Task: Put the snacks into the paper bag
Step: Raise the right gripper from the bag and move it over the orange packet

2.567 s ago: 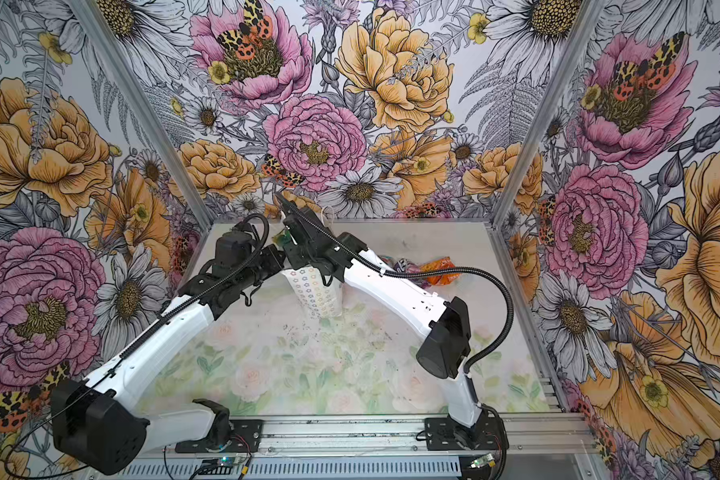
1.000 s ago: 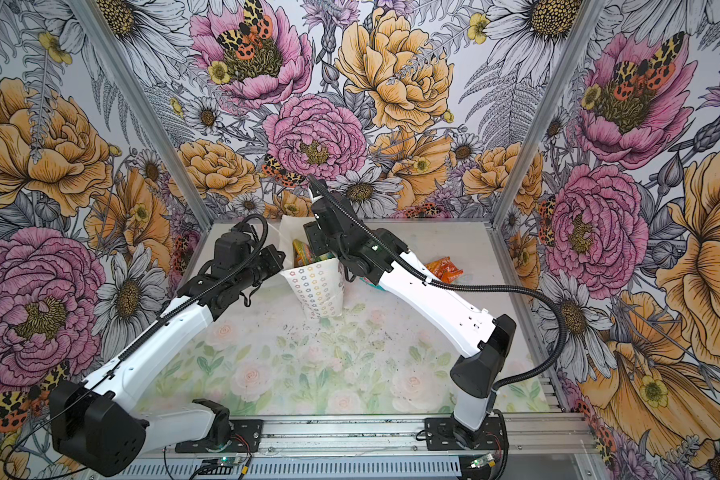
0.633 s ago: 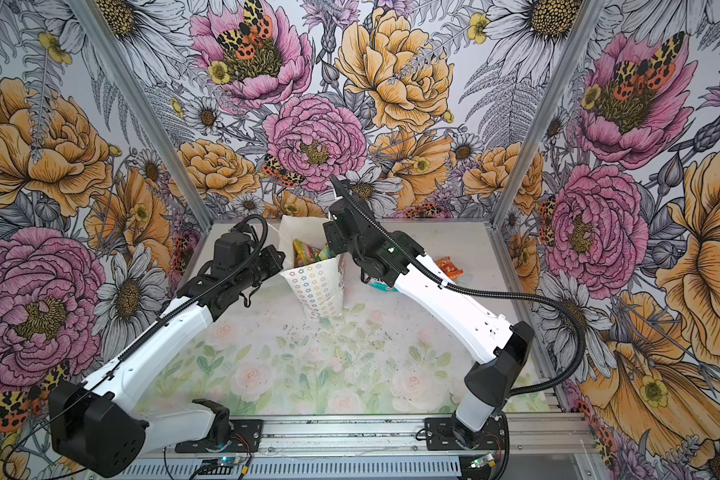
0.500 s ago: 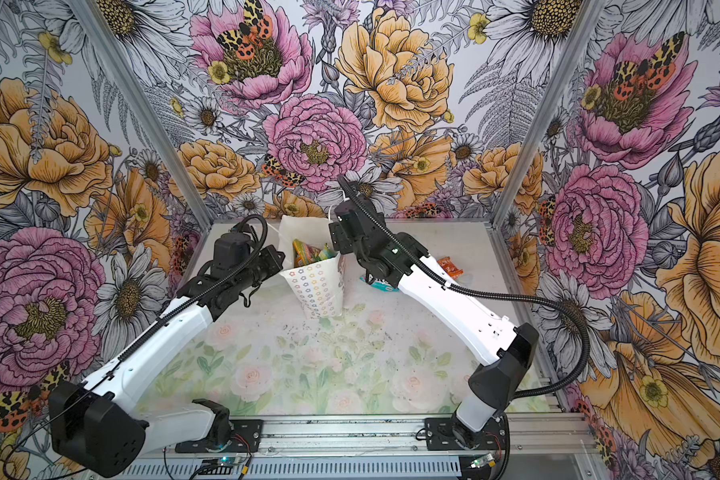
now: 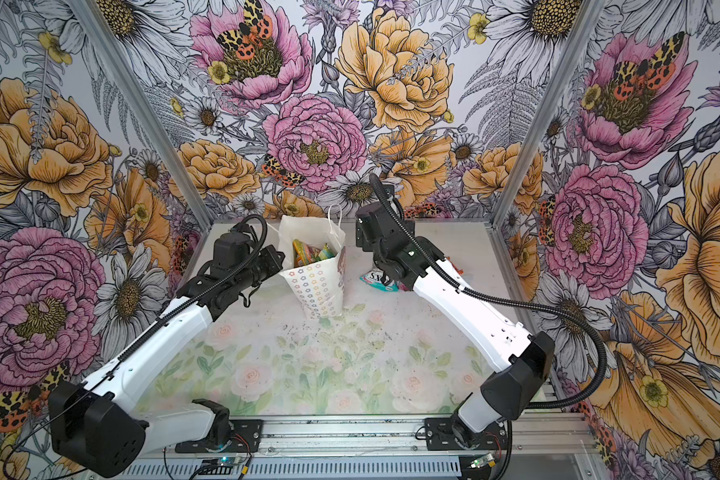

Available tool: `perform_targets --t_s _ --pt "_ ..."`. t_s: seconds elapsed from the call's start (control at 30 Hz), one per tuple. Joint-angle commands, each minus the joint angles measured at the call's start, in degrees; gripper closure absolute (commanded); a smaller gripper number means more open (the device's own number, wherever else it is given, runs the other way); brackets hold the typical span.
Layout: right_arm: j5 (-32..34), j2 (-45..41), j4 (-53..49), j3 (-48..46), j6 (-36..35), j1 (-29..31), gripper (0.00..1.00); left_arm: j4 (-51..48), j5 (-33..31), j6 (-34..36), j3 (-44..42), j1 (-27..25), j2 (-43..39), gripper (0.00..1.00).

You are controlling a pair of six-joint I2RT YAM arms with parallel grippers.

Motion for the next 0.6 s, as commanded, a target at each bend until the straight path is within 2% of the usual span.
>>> perform_targets --t_s 0.0,0.2,0.37,0.57 --pt "-0.7 -2.2 -0.1 -2.7 7.4 -2.6 0.09 -0.4 1.3 0.3 -0.7 0.4 -1.7 1.00" --pt "-4.8 -2.6 0.0 -7.9 15.2 -8.5 0.07 -0.4 1.3 0.3 -0.8 0.4 -1.9 1.00" --pt "-8.7 -1.3 0.0 -10.6 17.1 -12.4 0.00 -0.4 1.1 0.2 -0.9 0.3 -1.9 1.00" --pt "-12.7 1.3 0.0 -11.7 18.5 -15.5 0.00 -0.4 1.1 0.1 -0.8 0.4 -2.1 1.00"
